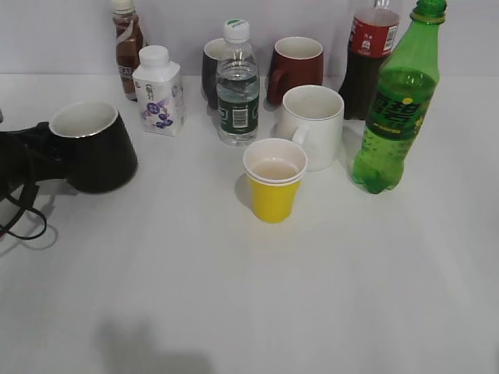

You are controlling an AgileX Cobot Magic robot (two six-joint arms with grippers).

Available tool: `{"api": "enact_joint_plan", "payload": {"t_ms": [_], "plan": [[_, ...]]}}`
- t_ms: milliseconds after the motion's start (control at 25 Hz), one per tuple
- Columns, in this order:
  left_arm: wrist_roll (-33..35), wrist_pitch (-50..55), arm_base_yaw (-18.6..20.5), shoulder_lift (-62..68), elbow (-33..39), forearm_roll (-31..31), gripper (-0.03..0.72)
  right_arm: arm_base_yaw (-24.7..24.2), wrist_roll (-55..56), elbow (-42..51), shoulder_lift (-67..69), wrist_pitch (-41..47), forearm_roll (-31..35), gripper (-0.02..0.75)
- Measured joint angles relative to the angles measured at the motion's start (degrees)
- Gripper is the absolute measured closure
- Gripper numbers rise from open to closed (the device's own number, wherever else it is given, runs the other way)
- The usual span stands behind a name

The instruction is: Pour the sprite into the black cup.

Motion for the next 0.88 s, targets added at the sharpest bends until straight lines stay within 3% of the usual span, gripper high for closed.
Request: {"api": "enact_joint_plan", "payload": {"t_ms": [160,400,560,760,880], "plan": [[0.0,0.67,0.0,-0.59,0.0,0.98,0.648,0.0,-0.54,-0.94,0.09,-5.18,2.1,0.151],[-0.11,2.38,0.0,-7.01,0.05,1.91,0.648,0.0,-6.18,-0.67,8.4,-35.34,3.87,0.151],[-0.55,4.34,0.0,-12.39,0.05,2.66,0.649,0.0,-8.82,0.79,20.42,-53.96,3.92,0.159],[-0.62,8.71,0.0,-17.51,0.05,6.13,0.65,0.0,-7.68,0.98,40.2,-73.88,3.89,0.232],[-0.68,11.46,-0.09,-19.84,0.05,6.82,0.65,0.27,-2.21,0.99,52.24,-79.5,-2.26,0.247]]}}
